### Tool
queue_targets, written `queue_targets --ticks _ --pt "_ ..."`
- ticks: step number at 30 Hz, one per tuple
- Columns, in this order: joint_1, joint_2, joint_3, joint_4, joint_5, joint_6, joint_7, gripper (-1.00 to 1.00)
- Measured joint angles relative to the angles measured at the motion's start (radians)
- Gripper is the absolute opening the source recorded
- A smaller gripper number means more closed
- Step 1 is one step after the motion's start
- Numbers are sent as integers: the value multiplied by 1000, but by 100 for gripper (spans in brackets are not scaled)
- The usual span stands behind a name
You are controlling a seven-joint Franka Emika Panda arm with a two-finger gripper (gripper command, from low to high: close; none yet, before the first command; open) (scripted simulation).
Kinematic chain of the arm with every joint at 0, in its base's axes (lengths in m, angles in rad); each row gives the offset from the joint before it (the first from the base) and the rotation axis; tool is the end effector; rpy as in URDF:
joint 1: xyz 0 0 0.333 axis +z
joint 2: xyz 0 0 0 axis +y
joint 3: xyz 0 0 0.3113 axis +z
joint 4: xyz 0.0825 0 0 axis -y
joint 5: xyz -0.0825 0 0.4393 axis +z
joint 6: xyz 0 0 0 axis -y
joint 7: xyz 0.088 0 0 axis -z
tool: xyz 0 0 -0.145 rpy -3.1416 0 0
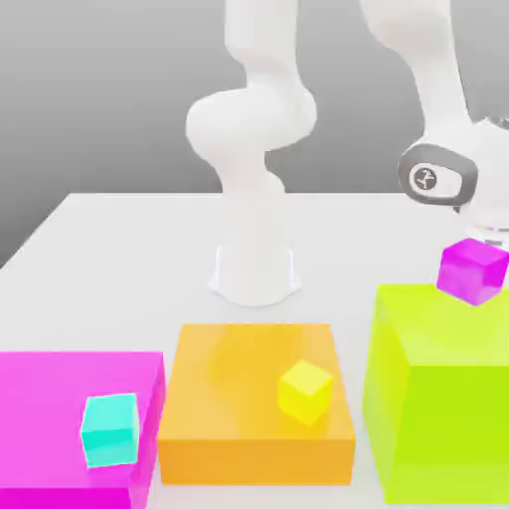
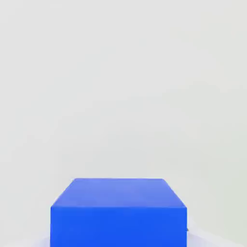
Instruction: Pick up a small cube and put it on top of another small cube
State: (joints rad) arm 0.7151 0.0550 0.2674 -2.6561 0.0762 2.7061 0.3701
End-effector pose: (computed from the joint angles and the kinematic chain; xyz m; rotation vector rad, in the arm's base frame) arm 0.2460 0.3713 0.1299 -2.9933 -0.8331 0.0496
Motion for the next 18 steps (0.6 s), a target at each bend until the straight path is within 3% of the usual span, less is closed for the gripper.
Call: queue_targets --ticks 8,18 --pt "-56 -145 -39 117 96 -268 -482 -100" --pt "-105 -343 -158 247 0 -581 -949 -100"
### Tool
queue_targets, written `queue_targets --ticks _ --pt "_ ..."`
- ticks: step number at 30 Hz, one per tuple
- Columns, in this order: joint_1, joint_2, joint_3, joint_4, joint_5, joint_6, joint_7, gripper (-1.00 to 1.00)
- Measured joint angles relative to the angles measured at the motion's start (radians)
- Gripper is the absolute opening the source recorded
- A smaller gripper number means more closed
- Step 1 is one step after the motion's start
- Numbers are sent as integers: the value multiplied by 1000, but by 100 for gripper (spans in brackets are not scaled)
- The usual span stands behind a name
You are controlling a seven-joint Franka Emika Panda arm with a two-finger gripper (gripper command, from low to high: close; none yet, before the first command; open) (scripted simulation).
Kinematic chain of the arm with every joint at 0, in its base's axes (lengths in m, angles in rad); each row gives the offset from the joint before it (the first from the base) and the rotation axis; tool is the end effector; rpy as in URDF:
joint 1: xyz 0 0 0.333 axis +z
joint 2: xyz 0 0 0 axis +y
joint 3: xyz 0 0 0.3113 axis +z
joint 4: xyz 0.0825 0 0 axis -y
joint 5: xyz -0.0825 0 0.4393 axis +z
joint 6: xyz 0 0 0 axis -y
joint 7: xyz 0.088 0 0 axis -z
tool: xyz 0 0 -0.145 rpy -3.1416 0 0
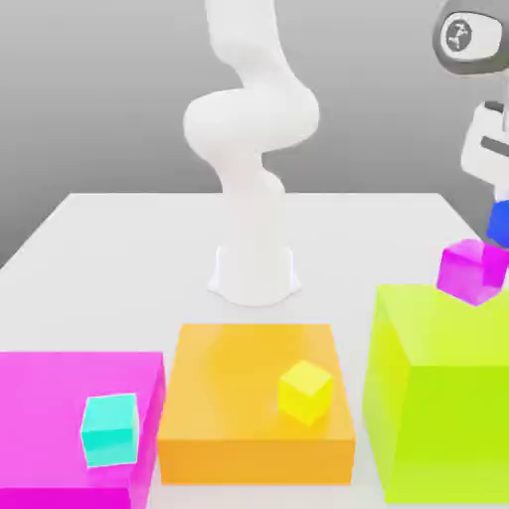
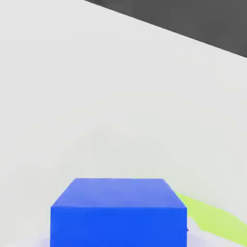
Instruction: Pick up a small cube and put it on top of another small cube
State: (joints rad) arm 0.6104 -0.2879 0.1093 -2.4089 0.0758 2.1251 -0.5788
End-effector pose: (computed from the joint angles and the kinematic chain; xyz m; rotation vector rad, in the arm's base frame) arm 0.3711 0.3308 0.3501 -2.5165 -1.8238 -0.0012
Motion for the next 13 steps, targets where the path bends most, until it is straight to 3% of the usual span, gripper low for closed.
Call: queue_targets --ticks 4,7,8,13 --pt "-17 -59 -47 22 -51 -82 -150 -100" --pt "-19 -25 -54 -42 -55 12 -173 -100" --pt "-20 -9 -54 -66 -56 51 -174 100" --pt "-20 -9 -54 -66 -56 50 -174 100"
